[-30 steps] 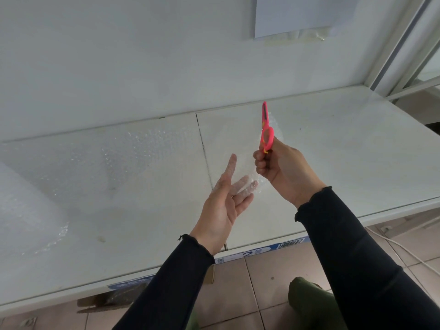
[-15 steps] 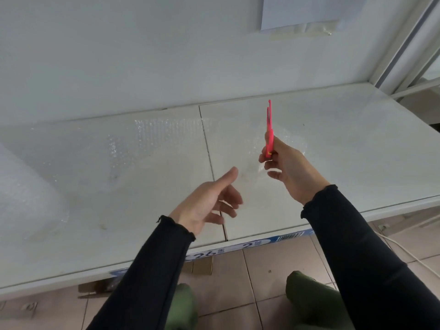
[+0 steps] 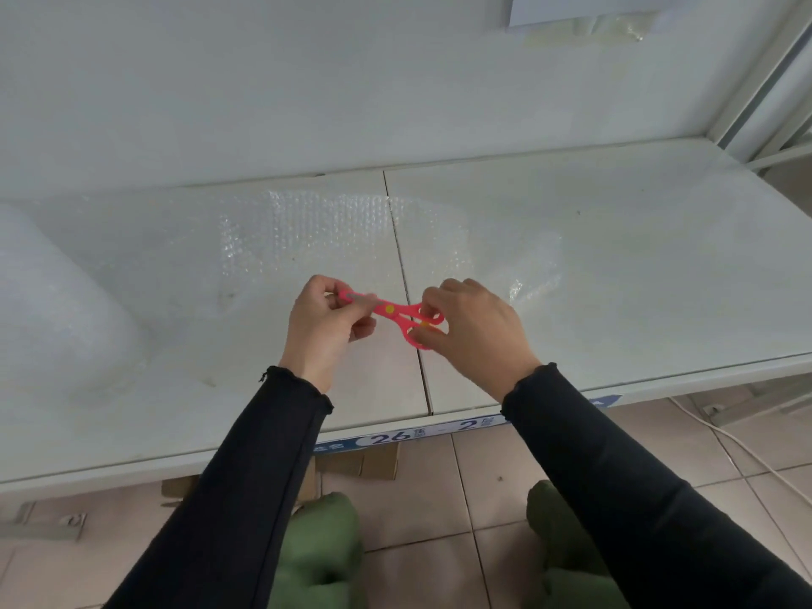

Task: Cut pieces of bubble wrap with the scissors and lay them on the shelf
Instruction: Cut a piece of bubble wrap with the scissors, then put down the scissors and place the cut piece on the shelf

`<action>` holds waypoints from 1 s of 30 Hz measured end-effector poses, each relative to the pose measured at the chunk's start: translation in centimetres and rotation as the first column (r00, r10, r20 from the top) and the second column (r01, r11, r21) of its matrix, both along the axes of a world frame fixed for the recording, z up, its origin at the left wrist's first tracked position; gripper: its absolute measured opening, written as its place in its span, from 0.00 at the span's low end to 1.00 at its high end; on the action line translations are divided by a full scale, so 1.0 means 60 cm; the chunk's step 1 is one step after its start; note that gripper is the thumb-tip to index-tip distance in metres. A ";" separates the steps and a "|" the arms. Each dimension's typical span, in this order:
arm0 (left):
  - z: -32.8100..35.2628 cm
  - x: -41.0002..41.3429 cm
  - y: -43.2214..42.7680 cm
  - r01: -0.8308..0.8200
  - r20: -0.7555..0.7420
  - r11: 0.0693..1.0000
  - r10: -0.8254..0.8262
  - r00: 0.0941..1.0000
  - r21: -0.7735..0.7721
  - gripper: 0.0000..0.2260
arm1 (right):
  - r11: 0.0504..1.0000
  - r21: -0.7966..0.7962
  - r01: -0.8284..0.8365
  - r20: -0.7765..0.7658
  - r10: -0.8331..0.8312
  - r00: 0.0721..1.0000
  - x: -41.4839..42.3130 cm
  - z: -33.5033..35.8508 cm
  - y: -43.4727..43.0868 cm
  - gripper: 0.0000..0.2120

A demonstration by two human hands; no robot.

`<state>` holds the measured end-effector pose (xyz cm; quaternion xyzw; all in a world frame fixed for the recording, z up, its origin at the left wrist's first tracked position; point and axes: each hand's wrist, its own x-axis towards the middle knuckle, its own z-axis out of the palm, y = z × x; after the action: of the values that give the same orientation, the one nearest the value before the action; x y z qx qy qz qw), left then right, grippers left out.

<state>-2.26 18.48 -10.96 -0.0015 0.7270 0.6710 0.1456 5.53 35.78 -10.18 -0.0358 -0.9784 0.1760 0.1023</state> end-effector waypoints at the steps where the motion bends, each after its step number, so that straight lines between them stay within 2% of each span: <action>1: -0.007 -0.003 -0.006 0.042 0.018 0.997 -0.041 0.999 -0.070 0.10 | 1.000 0.003 -0.014 0.057 0.013 0.998 0.000 -0.009 0.000 0.12; 4: -0.029 -0.009 -0.014 0.116 -0.032 0.935 -0.134 0.990 -0.335 0.10 | 0.999 -0.012 -0.043 0.182 0.044 0.982 0.001 -0.033 -0.001 0.12; 7: -0.036 -0.010 -0.016 0.079 -0.165 0.815 -0.210 0.964 -0.574 0.12 | 0.999 -0.002 -0.033 0.150 0.033 0.988 0.001 -0.045 -0.005 0.13; 10: -0.038 -0.007 -0.013 0.021 -0.259 0.722 -0.274 0.926 -0.691 0.14 | 1.000 -0.001 -0.014 0.129 0.014 0.992 0.006 -0.048 -0.007 0.11; 12: -0.039 -0.007 -0.009 -0.015 -0.296 0.683 -0.297 0.908 -0.730 0.15 | 0.996 -0.086 0.002 0.108 0.007 0.994 0.010 -0.044 0.000 0.10; 14: -0.037 -0.009 0.002 -0.035 -0.339 0.688 -0.312 0.888 -0.725 0.14 | 0.974 -0.217 0.061 0.033 -0.056 0.998 0.012 -0.032 0.022 0.09; 16: -0.032 -0.009 0.024 -0.048 -0.415 0.718 -0.345 0.842 -0.695 0.12 | 0.936 -0.302 0.180 -0.059 -0.207 0.977 0.010 -0.017 0.066 0.08; 19: -0.021 -0.006 0.076 -0.043 -0.496 0.737 -0.410 0.765 -0.675 0.09 | 0.835 -0.386 0.393 -0.128 -0.470 0.873 0.016 -0.006 0.149 0.08; 22: -0.018 -0.007 0.137 -0.060 -0.560 0.742 -0.448 0.696 -0.668 0.10 | 0.710 -0.427 0.560 -0.033 -0.631 0.775 0.024 -0.020 0.217 0.17; 24: -0.023 -0.013 0.178 -0.068 -0.575 0.740 -0.457 0.679 -0.669 0.11 | 0.669 -0.382 0.637 0.139 -0.640 0.756 0.020 -0.034 0.238 0.24; 26: -0.035 -0.016 0.214 -0.073 -0.547 0.688 -0.503 0.669 -0.722 0.13 | 0.670 -0.334 0.663 0.297 -0.592 0.749 0.007 -0.043 0.239 0.28; 28: -0.050 -0.016 0.240 -0.071 -0.506 0.615 -0.572 0.645 -0.785 0.14 | 0.669 -0.396 0.629 0.319 -0.542 0.777 -0.007 -0.047 0.231 0.23; 30: -0.065 -0.014 0.252 -0.049 -0.472 0.578 -0.611 0.635 -0.815 0.15 | 0.632 -0.527 0.568 0.247 -0.525 0.814 -0.018 -0.050 0.226 0.16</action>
<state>-3.12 33.62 -14.83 0.3260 0.9222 0.2022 -0.0489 4.48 49.32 -13.20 -0.3657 -0.8226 0.4238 0.1002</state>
